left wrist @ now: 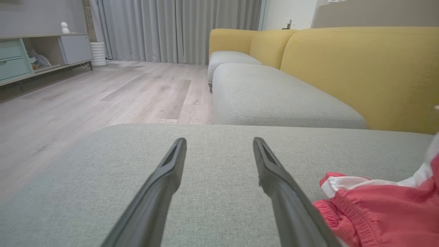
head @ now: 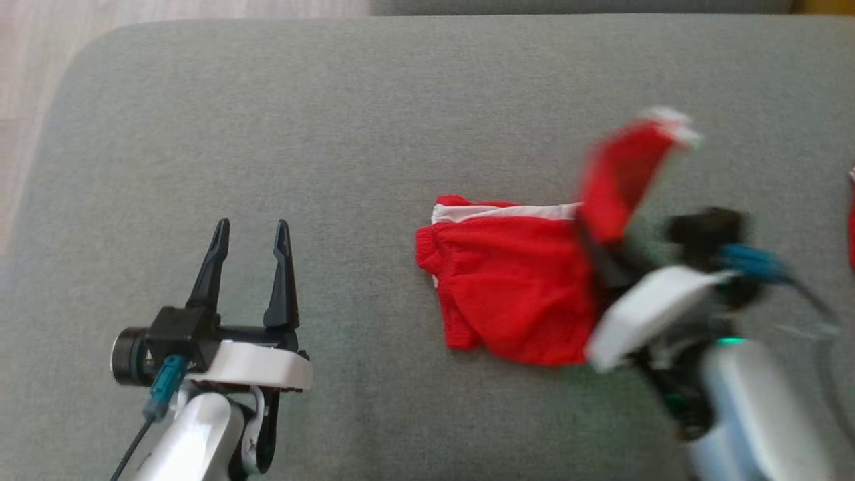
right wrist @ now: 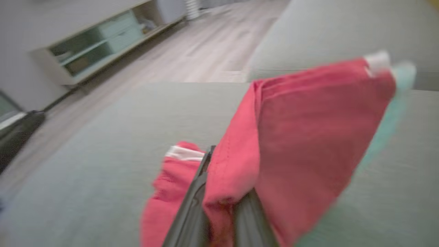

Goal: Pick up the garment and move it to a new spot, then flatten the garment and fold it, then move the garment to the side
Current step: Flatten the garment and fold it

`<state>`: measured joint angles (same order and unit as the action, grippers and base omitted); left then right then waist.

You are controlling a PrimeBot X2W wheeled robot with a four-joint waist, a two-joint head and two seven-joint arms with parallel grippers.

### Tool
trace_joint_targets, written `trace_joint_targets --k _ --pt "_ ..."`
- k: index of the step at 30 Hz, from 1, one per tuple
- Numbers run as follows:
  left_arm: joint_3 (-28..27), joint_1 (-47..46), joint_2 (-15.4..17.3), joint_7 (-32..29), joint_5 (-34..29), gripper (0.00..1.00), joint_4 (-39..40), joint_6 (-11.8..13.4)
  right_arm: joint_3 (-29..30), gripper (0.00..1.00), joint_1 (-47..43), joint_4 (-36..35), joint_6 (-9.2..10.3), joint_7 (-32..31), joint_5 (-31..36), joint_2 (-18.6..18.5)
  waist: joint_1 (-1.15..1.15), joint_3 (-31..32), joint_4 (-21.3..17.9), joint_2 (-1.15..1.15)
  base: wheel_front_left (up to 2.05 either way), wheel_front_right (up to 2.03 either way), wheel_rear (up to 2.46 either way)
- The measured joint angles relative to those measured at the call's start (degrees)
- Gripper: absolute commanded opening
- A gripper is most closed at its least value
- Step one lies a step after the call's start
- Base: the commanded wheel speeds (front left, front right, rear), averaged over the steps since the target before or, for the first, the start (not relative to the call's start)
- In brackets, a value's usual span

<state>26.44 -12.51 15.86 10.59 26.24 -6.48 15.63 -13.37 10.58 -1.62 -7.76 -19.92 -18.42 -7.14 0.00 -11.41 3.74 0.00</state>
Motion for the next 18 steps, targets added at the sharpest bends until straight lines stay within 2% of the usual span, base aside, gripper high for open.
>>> trace_joint_targets --k 4,8,9,10,11,14,18 --pt "0.1 0.0 -0.1 0.0 0.0 1.00 -0.3 0.0 -10.5 0.00 1.0 2.8 0.00 -1.0 -3.4 1.7 0.00 0.3 1.5 0.00 0.00 0.00 0.00" --pt "0.3 0.0 -0.4 0.1 0.6 1.00 -0.6 0.0 -16.1 0.00 -0.7 7.6 0.00 -1.0 -5.8 2.0 0.00 0.1 3.0 0.00 0.00 0.00 0.00" --pt "0.3 0.0 -0.4 0.1 0.6 1.00 -0.7 0.0 -16.8 0.18 -1.1 8.6 0.00 -1.0 -6.2 2.1 0.00 -0.1 3.2 0.00 0.00 0.00 0.00" --pt "0.3 0.0 -0.4 0.1 0.6 1.00 -0.7 0.0 -16.8 0.52 -1.1 8.6 0.00 -1.0 -6.2 2.1 0.00 -0.1 3.2 0.00 0.00 0.00 0.00" --pt "0.3 0.0 -0.4 0.2 0.6 1.00 -0.8 0.0 -17.6 1.00 -1.4 9.3 0.00 -0.7 -6.4 2.1 0.00 -0.3 3.4 0.00 0.00 0.00 0.00" --pt "0.3 0.0 -0.5 0.5 0.6 1.00 -1.1 0.0 -19.7 1.00 -1.8 9.3 0.00 2.1 -7.5 2.2 0.01 -0.6 3.6 0.00 0.00 0.00 0.00" --pt "0.2 0.0 -0.5 0.9 1.2 1.00 -1.5 0.0 -21.3 1.00 -1.1 4.9 0.00 10.4 -8.2 1.3 0.01 -0.4 3.2 0.00 0.00 0.00 0.00"
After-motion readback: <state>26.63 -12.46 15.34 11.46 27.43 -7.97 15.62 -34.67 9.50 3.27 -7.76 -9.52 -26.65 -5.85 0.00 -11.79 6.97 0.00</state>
